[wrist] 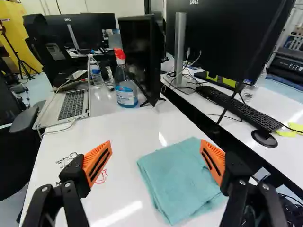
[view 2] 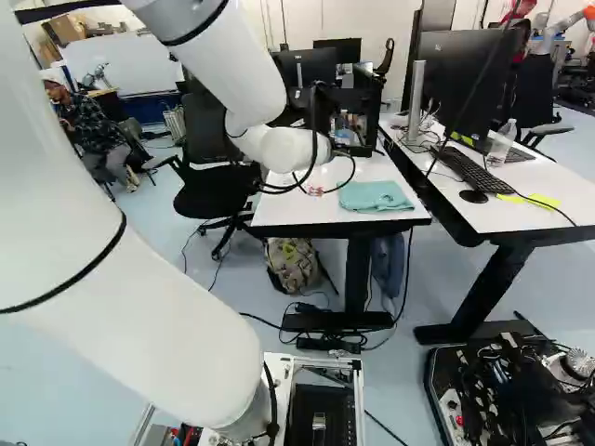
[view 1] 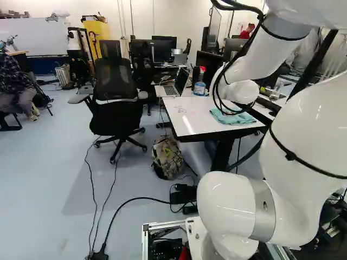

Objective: Clean the table with the green towel

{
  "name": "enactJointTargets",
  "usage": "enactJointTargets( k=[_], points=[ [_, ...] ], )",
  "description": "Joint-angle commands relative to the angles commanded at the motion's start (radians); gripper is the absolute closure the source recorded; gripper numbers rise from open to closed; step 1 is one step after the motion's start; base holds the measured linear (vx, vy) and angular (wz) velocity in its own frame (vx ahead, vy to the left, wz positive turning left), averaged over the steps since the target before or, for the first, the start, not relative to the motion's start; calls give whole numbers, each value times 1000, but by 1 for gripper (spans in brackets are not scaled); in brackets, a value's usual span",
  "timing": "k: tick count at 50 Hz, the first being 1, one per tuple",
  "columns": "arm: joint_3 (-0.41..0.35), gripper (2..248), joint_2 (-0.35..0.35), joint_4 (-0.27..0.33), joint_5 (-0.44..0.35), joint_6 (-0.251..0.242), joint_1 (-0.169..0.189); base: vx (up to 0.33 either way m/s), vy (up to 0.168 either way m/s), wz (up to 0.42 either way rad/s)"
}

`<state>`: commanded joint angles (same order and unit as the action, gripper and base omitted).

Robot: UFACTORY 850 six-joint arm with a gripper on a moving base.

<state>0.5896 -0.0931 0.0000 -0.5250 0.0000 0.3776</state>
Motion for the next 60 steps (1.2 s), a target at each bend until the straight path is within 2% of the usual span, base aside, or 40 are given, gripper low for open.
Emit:
enactJointTargets(
  k=[24, 60],
  points=[
    [137, 3, 82, 0, 234, 0, 33, 0, 0, 0],
    [345, 3, 199, 0, 607, 0, 46, 0, 0, 0]
  ],
)
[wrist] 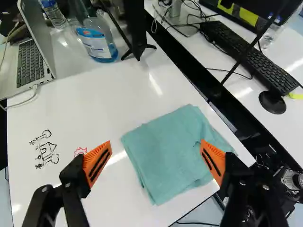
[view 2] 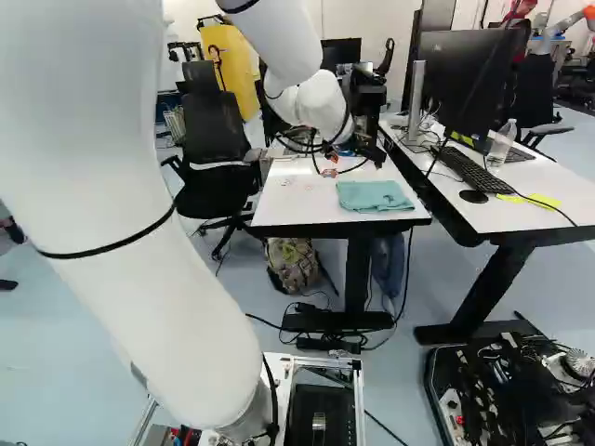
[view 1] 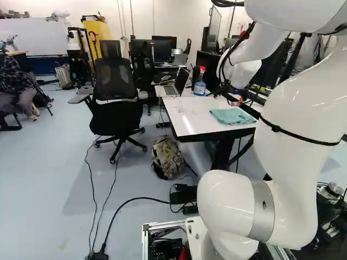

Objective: Clean the table with the green towel

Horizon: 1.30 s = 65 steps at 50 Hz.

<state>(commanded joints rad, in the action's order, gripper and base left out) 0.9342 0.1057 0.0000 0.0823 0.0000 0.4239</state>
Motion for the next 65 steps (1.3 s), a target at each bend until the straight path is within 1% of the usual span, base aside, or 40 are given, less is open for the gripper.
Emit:
enactJointTargets(
  k=[22, 32, 43, 65],
  points=[
    [124, 3, 66, 0, 210, 0, 9, 0, 0, 0],
    [176, 3, 112, 0, 272, 0, 14, 0, 0, 0],
    [225, 3, 173, 0, 275, 0, 23, 0, 0, 0],
    [291, 3, 275, 0, 275, 0, 47, 0, 0, 0]
  ],
)
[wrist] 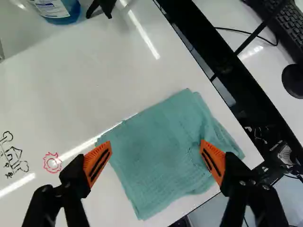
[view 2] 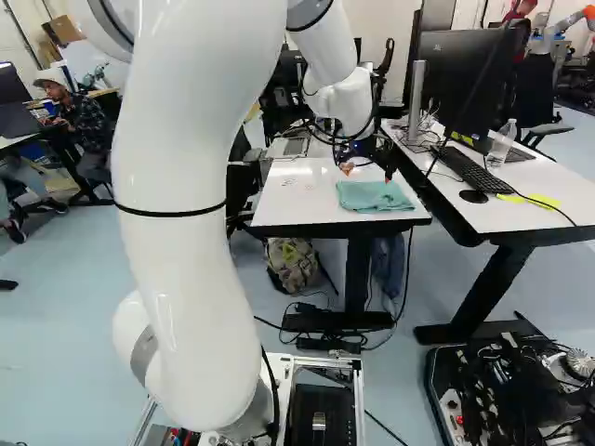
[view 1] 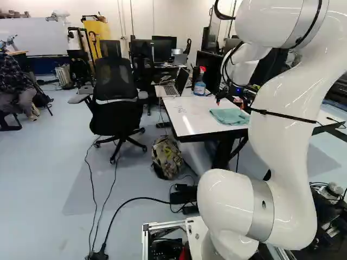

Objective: Clean the table with the green towel

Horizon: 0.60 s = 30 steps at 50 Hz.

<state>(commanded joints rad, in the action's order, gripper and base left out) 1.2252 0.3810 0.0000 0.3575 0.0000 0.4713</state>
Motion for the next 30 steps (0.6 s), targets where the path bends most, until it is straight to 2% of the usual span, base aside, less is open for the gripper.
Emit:
enactJointTargets(
  k=[20, 30],
  points=[
    [30, 3, 68, 0, 0, 0, 11, 0, 0, 0],
    [32, 3, 75, 0, 0, 0, 11, 0, 0, 0]
  ],
)
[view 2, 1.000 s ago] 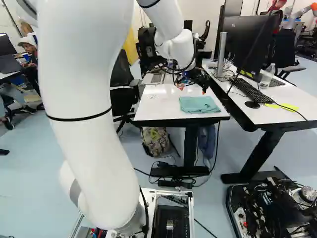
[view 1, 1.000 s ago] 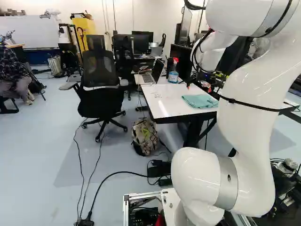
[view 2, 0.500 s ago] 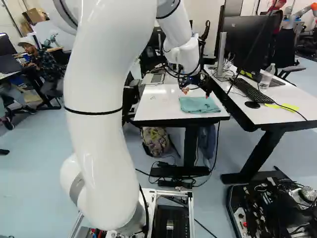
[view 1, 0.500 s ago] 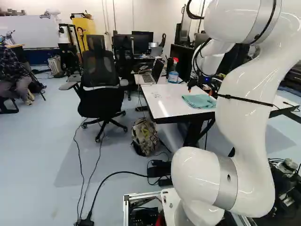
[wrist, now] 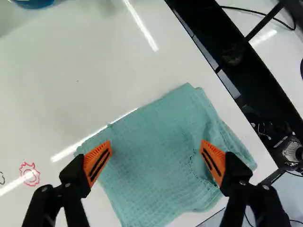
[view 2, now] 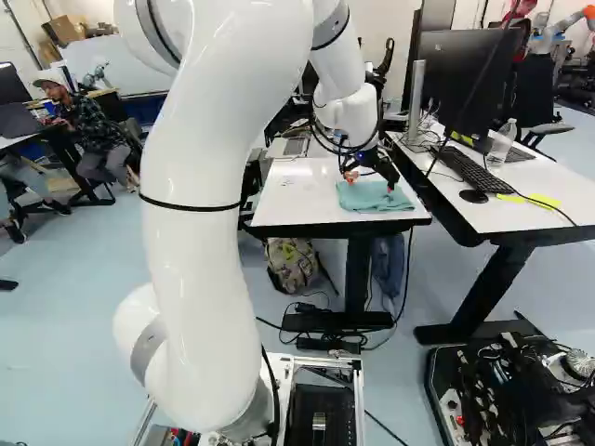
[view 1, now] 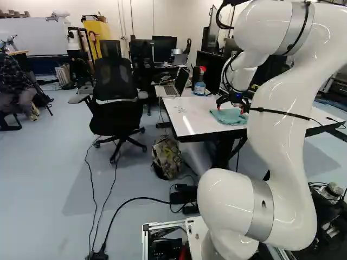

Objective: Clean the table with the green towel

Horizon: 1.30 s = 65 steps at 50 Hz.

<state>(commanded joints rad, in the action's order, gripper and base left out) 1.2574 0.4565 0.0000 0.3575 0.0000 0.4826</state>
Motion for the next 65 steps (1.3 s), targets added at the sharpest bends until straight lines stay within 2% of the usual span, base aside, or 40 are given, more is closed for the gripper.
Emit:
enactJointTargets(
  k=[15, 16, 20, 21, 25, 26, 31, 32, 36, 37, 41, 42, 46, 47, 51, 52, 65],
  points=[
    [0, 3, 0, 0, 0, 0, 0, 0, 0, 0],
    [0, 16, 0, 0, 0, 0, 0, 0, 0, 0],
    [0, 16, 0, 0, 0, 0, 0, 0, 0, 0],
    [0, 53, 0, 0, 0, 0, 0, 0, 0, 0],
    [0, 53, 0, 0, 0, 0, 0, 0, 0, 0],
    [0, 92, 0, 0, 0, 0, 0, 0, 0, 0],
    [0, 92, 0, 0, 0, 0, 0, 0, 0, 0],
    [0, 130, 0, 0, 0, 0, 0, 0, 0, 0],
    [0, 130, 0, 0, 0, 0, 0, 0, 0, 0],
    [0, 167, 0, 0, 0, 0, 0, 0, 0, 0],
    [0, 167, 0, 0, 0, 0, 0, 0, 0, 0],
    [0, 202, 0, 0, 0, 0, 0, 0, 0, 0],
    [0, 202, 0, 0, 0, 0, 0, 0, 0, 0],
    [0, 222, 0, 0, 0, 0, 0, 0, 0, 0],
    [0, 222, 0, 0, 0, 0, 0, 0, 0, 0],
    [0, 229, 0, 0, 0, 0, 0, 0, 0, 0],
    [-4, 229, -15, 0, 0, 0, 0, 0, 0, 0]
  ],
)
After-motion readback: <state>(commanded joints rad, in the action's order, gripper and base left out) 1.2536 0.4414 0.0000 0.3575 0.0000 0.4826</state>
